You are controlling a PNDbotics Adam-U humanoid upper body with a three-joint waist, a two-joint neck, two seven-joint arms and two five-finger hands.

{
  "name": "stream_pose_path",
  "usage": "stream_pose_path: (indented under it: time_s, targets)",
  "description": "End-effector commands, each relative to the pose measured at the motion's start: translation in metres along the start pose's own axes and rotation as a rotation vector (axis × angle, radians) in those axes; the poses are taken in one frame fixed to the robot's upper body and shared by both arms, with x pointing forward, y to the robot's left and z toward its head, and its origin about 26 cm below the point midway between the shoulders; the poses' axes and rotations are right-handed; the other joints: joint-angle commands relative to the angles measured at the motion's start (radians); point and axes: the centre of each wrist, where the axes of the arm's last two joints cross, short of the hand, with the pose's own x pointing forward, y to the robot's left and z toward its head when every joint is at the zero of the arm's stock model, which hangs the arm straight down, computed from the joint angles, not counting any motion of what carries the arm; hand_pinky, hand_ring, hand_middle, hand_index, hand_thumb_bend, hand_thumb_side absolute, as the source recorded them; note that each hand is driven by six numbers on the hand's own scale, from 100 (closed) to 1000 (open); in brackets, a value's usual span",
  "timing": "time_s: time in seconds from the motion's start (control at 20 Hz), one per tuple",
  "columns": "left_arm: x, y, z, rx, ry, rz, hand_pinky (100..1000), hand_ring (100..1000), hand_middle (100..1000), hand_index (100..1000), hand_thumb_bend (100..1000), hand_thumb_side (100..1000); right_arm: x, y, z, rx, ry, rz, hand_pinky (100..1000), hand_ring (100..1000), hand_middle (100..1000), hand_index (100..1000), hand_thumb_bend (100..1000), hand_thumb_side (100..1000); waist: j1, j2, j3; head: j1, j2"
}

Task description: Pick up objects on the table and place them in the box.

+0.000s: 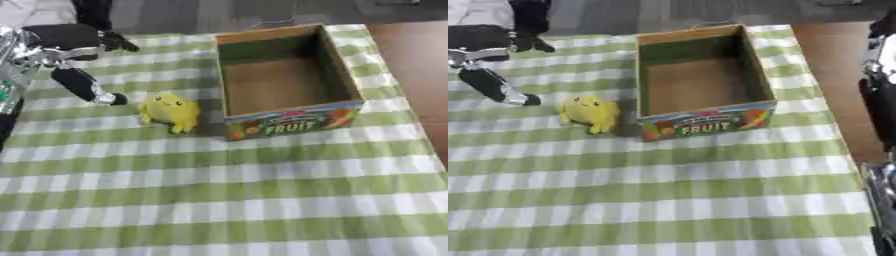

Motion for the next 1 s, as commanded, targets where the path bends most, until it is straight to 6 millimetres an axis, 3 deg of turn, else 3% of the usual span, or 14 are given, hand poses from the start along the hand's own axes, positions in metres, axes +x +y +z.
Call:
stream_pose_path:
  time_s: [0.05,0.25,0.45,0.65,0.85,1.0]
  targets:
    - [-0.004,0.013,0.003,-0.155,-0.079,-0.149,920,968,917,1000,540,594,0.007,-0.003,-0.005,0.007,-0.035,-0.005,785,832,550,871,100,590,0.000,-0.020,-0.003,0.005,-0.003]
    - [0.000,0.015,0.000,-0.151,-0.074,-0.201,919,977,931,1000,555,621,0.007,-0.002,-0.006,0.009,-0.035,-0.008,785,832,549,871,100,588,0.003,-0.019,-0.005,0.005,-0.005]
    - [0.001,0.003,-0.006,-0.128,-0.096,-0.190,926,957,916,1000,740,684,0.007,-0.002,-0.006,0.009,-0.036,-0.010,786,832,549,870,100,587,0.005,-0.019,-0.006,0.002,-0.009]
    - [-0.002,-0.010,-0.011,-0.141,-0.147,-0.160,943,965,933,1000,840,639,0.008,-0.002,-0.006,0.011,-0.037,-0.012,786,833,548,871,100,586,0.007,-0.017,-0.006,0.000,-0.011]
    - [-0.002,-0.014,-0.015,-0.106,-0.214,-0.137,952,946,932,1000,721,581,0.008,-0.002,-0.006,0.012,-0.036,-0.013,787,833,547,871,100,586,0.009,-0.015,-0.008,0.001,-0.013]
    - [-0.003,-0.020,-0.017,-0.060,-0.264,-0.102,957,926,928,1000,554,521,0.008,-0.002,-0.006,0.012,-0.036,-0.013,788,833,546,870,100,587,0.009,-0.013,-0.008,0.001,-0.014]
